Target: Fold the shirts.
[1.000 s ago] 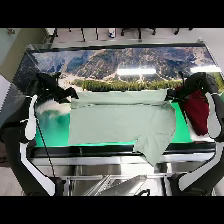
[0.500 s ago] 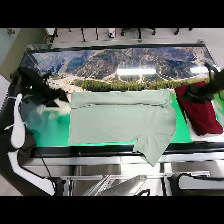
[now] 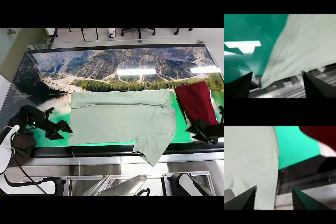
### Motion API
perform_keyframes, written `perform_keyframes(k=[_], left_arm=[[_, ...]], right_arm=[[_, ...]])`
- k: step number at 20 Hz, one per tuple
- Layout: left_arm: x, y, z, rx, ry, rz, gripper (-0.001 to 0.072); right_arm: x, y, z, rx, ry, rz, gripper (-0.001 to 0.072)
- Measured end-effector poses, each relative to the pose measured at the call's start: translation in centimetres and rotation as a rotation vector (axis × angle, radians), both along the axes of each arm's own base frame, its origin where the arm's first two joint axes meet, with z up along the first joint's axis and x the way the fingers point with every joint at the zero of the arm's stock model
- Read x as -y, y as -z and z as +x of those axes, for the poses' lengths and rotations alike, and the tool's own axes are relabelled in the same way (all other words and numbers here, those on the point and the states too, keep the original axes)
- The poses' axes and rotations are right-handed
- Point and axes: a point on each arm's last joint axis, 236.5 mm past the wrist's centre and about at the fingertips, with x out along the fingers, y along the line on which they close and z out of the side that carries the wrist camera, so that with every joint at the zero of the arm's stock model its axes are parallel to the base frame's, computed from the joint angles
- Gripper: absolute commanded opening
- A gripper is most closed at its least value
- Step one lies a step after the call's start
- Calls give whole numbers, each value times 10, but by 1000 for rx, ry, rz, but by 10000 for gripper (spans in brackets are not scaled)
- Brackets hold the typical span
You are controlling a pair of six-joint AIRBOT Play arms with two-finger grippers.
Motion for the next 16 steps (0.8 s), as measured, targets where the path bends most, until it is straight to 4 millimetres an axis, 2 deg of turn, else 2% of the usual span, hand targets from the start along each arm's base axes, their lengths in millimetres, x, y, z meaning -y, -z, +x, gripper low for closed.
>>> perform_keyframes(k=[3,4,5,8,13,15,16], left_arm=[[19,7,-5,24,-8,-50,263],[23,10,-2,46,-3,-49,50],[25,12,2,69,3,-42,14],[34,4,12,113,26,-61,14],[38,-6,23,147,41,-74,14],[38,-7,26,152,36,-75,14],[37,-7,27,155,33,-74,14]], right_arm=[[-19,22,-20,-42,17,64,508],[-25,30,-26,-56,26,81,509],[-31,37,-31,-67,31,97,508],[-44,55,-40,-90,55,138,506],[-66,76,-37,-98,49,224,504],[-84,82,-35,-123,26,283,497],[-94,85,-36,-142,3,312,367]])
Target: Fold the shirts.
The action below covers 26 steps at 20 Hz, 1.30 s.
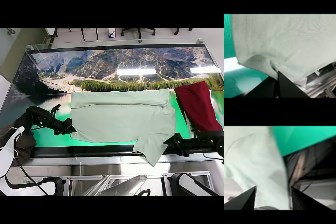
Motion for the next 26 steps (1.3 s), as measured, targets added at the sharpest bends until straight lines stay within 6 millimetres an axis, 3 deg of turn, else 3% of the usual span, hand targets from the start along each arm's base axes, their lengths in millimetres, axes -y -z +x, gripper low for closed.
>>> perform_keyframes(k=[2,4,6,9,14,16,18,20,26], left_arm=[[-2,-1,1,1,-8,-2,13],[-5,-4,1,2,-14,-5,13],[-11,-11,2,19,-24,1,13],[-37,-19,-9,19,-34,85,13],[-75,-11,-58,-80,-76,184,13],[-81,-5,-71,-112,-91,196,13],[-83,-5,-73,-111,-84,208,13],[-84,-11,-61,-78,-69,236,13],[-76,-43,24,67,-47,305,13]], right_arm=[[-16,9,0,-10,-54,31,134],[-27,14,4,-2,-87,43,26],[-27,13,12,16,-99,31,20],[-6,9,23,6,-42,-84,19],[21,-8,-15,-121,-66,-248,19],[26,-15,-15,-108,-61,-278,20],[27,-25,7,-24,-38,-286,20],[26,-41,47,115,-14,-274,20],[26,-77,178,397,-16,-297,20]])
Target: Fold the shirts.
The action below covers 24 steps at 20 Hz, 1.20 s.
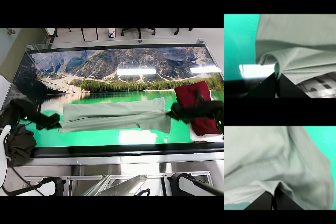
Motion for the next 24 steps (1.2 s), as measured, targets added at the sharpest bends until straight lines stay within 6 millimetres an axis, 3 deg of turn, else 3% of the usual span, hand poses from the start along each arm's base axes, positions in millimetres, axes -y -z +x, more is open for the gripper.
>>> perform_keyframes(k=[3,5,9,10,11,12,14,15,20,24], left_arm=[[13,-3,45,34,27,14,13],[19,3,70,37,28,17,13],[26,20,107,25,28,16,13],[28,23,112,16,32,13,31],[30,25,117,9,40,12,316],[31,27,121,4,48,11,686],[36,26,127,-8,60,5,696],[38,24,130,-9,69,1,696],[40,-1,140,1,104,-5,695],[40,-26,147,27,108,-3,695]], right_arm=[[-2,2,55,46,-29,-10,20],[-5,12,79,51,-50,-9,20],[-9,36,99,33,-83,-4,20],[-10,40,100,30,-92,-5,50],[-10,42,100,26,-101,-4,219],[-9,43,101,27,-113,-9,395],[-4,41,98,16,-148,-18,646],[0,39,96,8,-170,-28,705],[34,39,71,-83,-245,-69,705],[30,60,60,-144,-285,-1,704]])
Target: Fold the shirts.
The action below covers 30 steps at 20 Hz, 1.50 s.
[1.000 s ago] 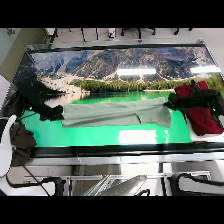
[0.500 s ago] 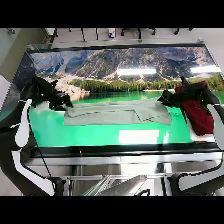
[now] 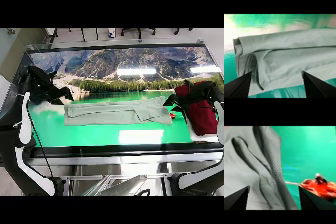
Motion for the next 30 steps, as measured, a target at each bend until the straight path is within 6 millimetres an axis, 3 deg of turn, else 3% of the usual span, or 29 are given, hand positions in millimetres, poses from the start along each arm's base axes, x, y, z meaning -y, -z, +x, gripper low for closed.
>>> perform_keyframes(k=[3,4,5,6,7,8,11,13,15,18,19,24,27,30], left_arm=[[-1,-17,5,21,-6,3,693],[-1,-22,6,26,-10,3,561],[-1,-26,7,30,-17,4,267],[1,-30,8,37,-19,4,12],[2,-34,9,47,-17,4,15],[6,-37,10,56,-13,5,14],[22,-50,19,124,-3,3,14],[43,-58,25,181,24,-2,14],[74,-60,22,215,70,-12,14],[136,-37,4,211,169,-26,14],[157,-24,-3,211,201,-30,14],[277,43,-28,257,321,-102,14],[347,63,-38,271,335,-213,13],[389,73,-46,266,357,-278,13]], right_arm=[[-19,8,0,-19,-16,111,703],[-24,12,-1,-26,-20,132,690],[-27,16,-1,-31,-23,149,517],[-29,21,-1,-37,-30,155,246],[-31,27,-3,-46,-36,159,80],[-33,30,-4,-47,-44,166,20],[-35,35,-3,-37,-60,169,18],[-35,35,0,-28,-62,168,18],[-33,32,4,-10,-67,155,18],[-23,16,13,43,-92,98,18],[-23,2,15,65,-105,94,18],[-49,-106,18,226,-173,178,19],[-72,-163,6,307,-227,202,19],[-89,-197,-5,363,-270,203,19]])
